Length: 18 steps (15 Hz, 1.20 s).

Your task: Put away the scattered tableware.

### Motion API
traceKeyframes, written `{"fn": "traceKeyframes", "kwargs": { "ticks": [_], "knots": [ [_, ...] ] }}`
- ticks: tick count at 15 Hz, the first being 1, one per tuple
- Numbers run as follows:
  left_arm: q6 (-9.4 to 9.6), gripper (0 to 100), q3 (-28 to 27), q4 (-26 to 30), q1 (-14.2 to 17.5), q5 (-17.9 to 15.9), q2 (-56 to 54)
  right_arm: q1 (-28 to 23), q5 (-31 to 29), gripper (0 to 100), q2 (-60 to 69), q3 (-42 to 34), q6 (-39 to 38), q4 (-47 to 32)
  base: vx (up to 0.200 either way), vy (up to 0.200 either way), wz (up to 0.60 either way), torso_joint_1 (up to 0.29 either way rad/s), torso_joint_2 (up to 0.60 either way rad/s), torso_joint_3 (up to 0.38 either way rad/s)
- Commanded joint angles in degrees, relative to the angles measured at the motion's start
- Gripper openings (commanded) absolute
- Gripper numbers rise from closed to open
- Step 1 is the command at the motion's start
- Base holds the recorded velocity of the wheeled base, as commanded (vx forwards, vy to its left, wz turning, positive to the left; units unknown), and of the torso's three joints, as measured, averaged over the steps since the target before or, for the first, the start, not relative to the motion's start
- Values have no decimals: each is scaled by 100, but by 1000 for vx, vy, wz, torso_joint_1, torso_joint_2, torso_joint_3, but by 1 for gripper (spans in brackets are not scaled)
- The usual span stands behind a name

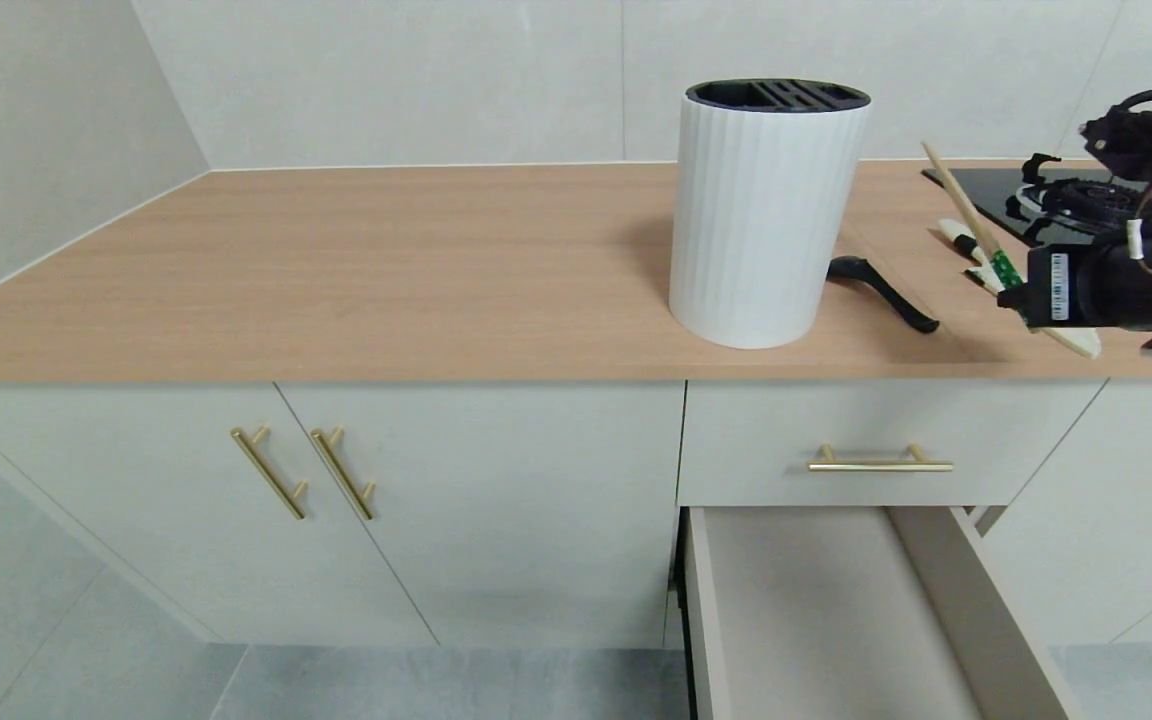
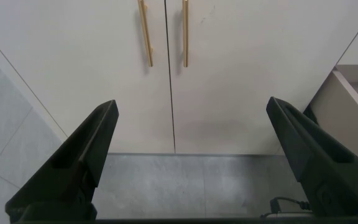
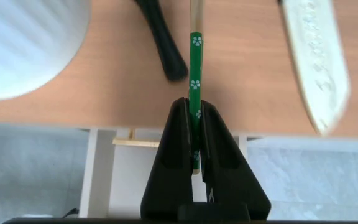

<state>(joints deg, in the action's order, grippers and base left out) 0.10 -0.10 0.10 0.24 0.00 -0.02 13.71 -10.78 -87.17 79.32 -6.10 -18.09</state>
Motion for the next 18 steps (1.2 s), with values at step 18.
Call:
{"fn": "traceKeyframes", "kwargs": {
  "ticks": [18],
  "knots": [
    [-1,100,1,-1,2,0,2,861,2677,0,2785,-1288,961,-2559,0,0,0,0,0,0]
  ]
}}
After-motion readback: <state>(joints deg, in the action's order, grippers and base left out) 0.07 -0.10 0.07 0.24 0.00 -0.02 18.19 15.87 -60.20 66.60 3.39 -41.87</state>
